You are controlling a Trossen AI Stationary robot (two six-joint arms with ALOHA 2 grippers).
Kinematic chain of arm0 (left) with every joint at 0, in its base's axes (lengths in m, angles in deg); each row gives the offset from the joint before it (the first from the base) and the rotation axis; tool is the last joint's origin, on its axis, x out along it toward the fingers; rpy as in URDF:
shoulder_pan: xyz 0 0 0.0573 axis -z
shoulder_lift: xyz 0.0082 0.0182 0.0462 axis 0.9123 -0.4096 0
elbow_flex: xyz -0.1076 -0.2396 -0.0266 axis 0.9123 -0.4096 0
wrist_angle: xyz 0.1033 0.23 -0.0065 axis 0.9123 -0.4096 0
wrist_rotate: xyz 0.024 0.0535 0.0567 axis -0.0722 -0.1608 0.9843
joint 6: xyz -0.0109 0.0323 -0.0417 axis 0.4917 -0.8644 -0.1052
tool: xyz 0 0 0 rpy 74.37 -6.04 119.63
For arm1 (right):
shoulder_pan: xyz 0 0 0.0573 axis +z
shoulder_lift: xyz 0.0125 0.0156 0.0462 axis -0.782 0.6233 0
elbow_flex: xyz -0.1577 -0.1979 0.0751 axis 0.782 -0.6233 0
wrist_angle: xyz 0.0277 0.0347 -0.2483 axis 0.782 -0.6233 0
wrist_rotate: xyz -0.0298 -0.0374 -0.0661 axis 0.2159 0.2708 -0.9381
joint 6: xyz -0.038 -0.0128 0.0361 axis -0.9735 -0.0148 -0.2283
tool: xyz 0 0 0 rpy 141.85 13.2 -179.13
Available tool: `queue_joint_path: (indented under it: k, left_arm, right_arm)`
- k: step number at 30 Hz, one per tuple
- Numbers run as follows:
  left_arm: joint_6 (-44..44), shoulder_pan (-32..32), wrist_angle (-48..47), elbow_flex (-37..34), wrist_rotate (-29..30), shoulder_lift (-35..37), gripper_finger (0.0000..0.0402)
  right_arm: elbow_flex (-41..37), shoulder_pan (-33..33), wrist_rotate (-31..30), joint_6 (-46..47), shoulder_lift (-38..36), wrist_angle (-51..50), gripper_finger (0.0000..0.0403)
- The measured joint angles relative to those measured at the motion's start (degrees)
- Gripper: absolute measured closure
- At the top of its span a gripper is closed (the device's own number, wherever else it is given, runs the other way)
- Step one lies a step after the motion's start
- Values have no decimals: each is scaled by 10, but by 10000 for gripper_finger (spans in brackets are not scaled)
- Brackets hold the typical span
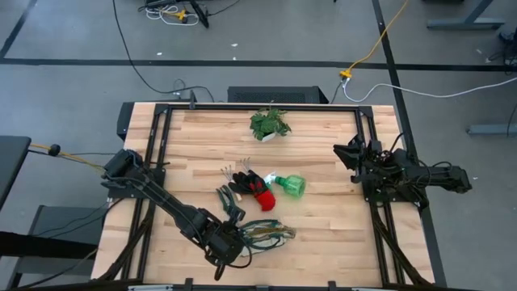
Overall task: Pick & Place Garden tools in Gardening bag
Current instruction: Prepare the gray gardening bag
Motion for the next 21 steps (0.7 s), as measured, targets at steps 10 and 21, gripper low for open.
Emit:
queue_joint_path:
  k: [10,21]
  left_arm:
    - [4,0,10,0,-10,-3,394]
    - [3,-14,24,23,-7,-3,363]
  right_arm:
    - [0,0,55,49,47,-5,328]
    - [111,38,96,19,249,17,328]
